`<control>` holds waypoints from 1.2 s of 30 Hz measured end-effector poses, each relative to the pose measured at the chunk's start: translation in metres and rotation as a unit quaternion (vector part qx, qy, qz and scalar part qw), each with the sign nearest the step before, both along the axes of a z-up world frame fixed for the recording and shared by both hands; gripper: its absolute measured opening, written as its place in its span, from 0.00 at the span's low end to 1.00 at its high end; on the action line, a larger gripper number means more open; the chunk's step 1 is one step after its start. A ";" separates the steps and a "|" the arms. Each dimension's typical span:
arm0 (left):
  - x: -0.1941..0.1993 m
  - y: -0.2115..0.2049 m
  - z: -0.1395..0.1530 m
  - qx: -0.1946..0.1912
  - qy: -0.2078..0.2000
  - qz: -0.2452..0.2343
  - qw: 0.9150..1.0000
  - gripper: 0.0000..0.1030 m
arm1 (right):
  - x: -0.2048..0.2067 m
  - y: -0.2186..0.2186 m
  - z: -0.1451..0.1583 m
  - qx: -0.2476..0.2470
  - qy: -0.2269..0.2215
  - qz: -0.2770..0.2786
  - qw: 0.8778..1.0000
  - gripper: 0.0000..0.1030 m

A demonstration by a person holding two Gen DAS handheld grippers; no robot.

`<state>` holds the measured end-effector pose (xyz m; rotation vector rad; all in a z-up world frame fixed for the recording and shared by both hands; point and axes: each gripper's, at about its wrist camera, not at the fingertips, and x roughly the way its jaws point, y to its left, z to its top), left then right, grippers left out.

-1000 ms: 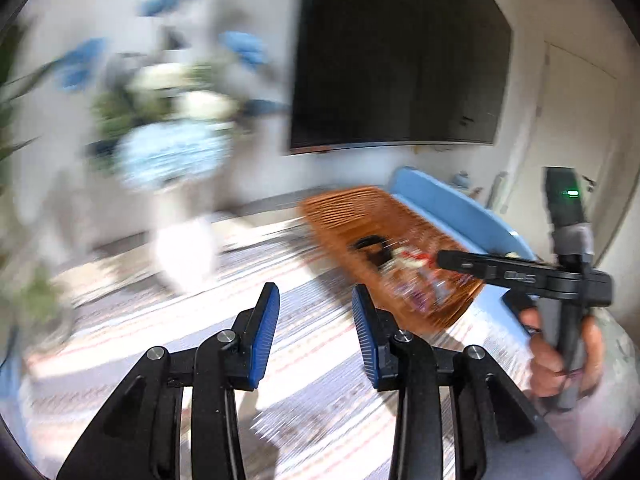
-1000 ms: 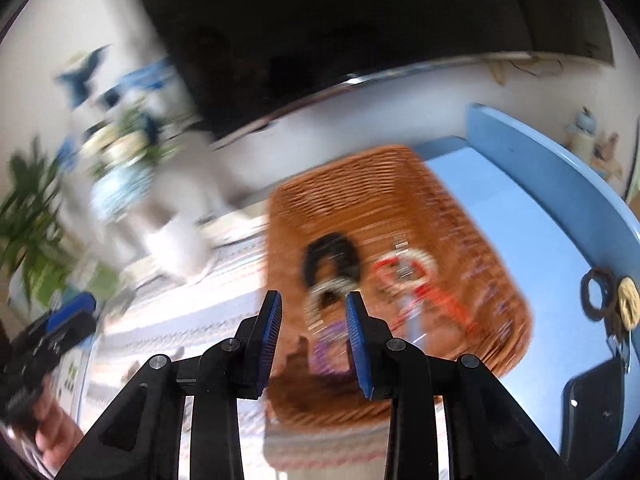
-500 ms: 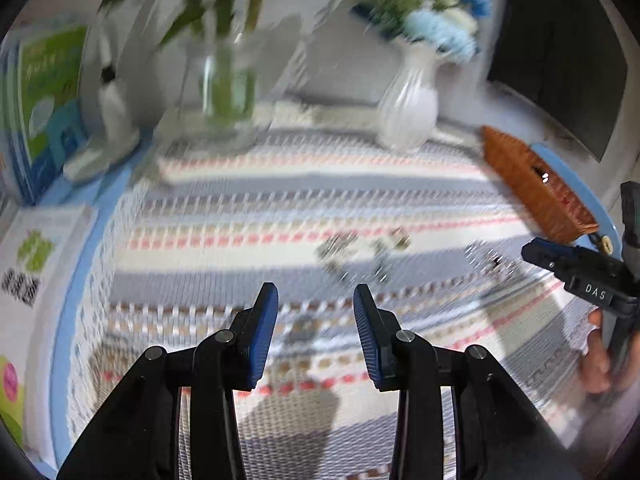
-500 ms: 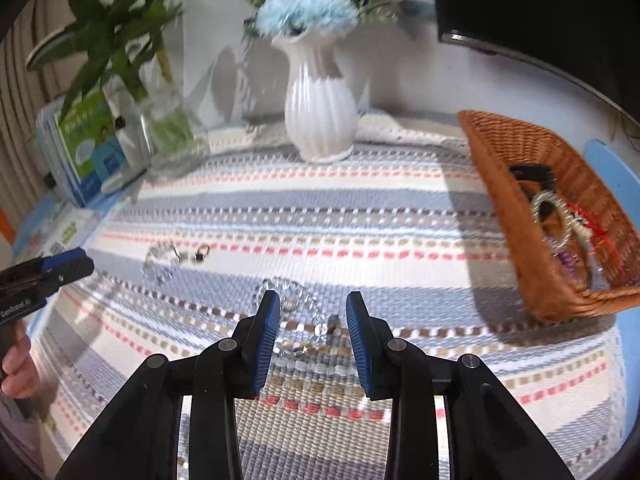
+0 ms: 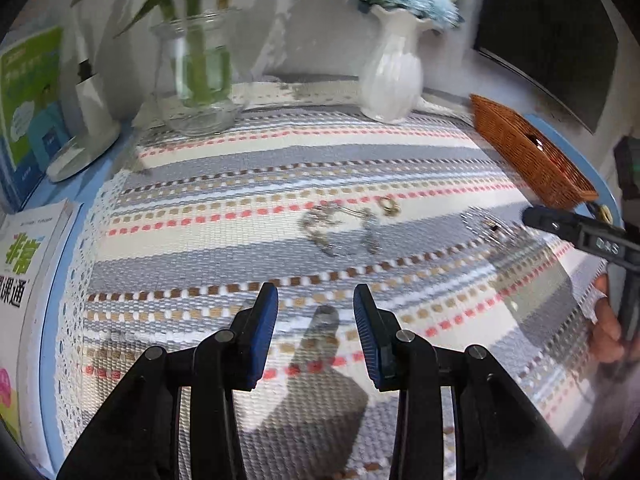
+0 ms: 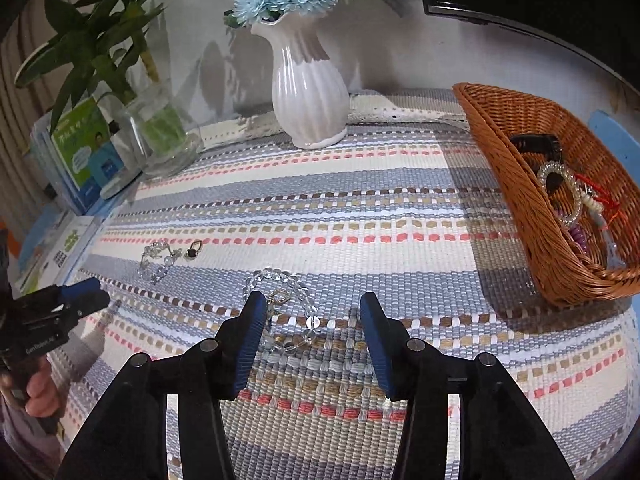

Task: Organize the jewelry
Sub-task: 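Move left tool to silver chain piece while right tool approaches clear bead bracelet, then grasp silver chain piece with left tool while right tool grasps clear bead bracelet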

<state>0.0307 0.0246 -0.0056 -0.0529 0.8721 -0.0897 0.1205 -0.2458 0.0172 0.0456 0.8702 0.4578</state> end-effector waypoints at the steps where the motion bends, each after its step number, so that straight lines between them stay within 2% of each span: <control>1: 0.001 -0.006 0.004 0.014 0.002 -0.010 1.000 0.38 | 0.001 -0.002 0.000 0.007 0.003 -0.001 1.000 0.49; 3: 0.003 -0.022 0.012 0.061 -0.001 -0.024 0.998 0.38 | 0.002 -0.005 -0.001 0.014 0.008 -0.004 1.000 0.49; 5: 0.010 -0.033 0.017 0.081 -0.003 -0.040 0.996 0.38 | 0.004 -0.007 -0.002 0.018 0.014 -0.008 1.000 0.50; 9: 0.042 -0.041 0.011 0.047 0.020 -0.082 0.995 0.38 | 0.004 -0.009 -0.002 0.024 0.015 -0.008 1.000 0.50; 12: 0.065 -0.040 -0.002 0.017 0.044 -0.087 0.995 0.38 | 0.004 -0.014 0.000 0.023 0.015 -0.020 0.999 0.50; 15: 0.076 -0.039 -0.014 -0.004 0.053 -0.090 0.995 0.38 | 0.010 -0.024 -0.002 0.040 0.040 -0.024 0.998 0.50; 18: 0.075 -0.041 -0.020 -0.003 0.050 -0.091 0.995 0.38 | 0.013 -0.022 -0.005 0.004 0.051 -0.012 0.999 0.50; 20: 0.074 -0.041 -0.020 -0.005 0.045 -0.088 0.995 0.38 | 0.012 -0.017 -0.007 -0.009 0.053 0.003 0.999 0.45; 25: 0.072 -0.045 -0.021 0.008 0.034 -0.080 0.996 0.38 | 0.013 0.010 -0.010 -0.079 0.036 0.038 0.996 0.41; 30: 0.074 -0.037 -0.018 -0.014 0.037 -0.075 0.996 0.37 | 0.017 0.024 -0.016 -0.119 0.018 0.047 0.992 0.39; 31: 0.074 -0.037 -0.018 -0.014 0.036 -0.073 0.997 0.35 | 0.015 0.028 -0.016 -0.130 0.009 0.048 0.990 0.38; 33: 0.075 -0.038 -0.018 -0.004 0.033 -0.067 0.997 0.28 | 0.013 0.034 -0.016 -0.141 -0.002 0.054 0.988 0.28; 34: 0.074 -0.040 -0.018 0.002 0.031 -0.067 0.997 0.13 | 0.011 0.038 -0.015 -0.146 -0.007 0.059 0.987 0.20; 35: 0.074 -0.040 -0.018 0.003 0.031 -0.069 0.997 0.07 | 0.008 0.044 -0.016 -0.155 -0.015 0.064 0.986 0.13; 36: 0.074 -0.040 -0.018 0.002 0.031 -0.068 0.997 0.07 | 0.006 0.048 -0.016 -0.165 -0.022 0.067 0.984 0.11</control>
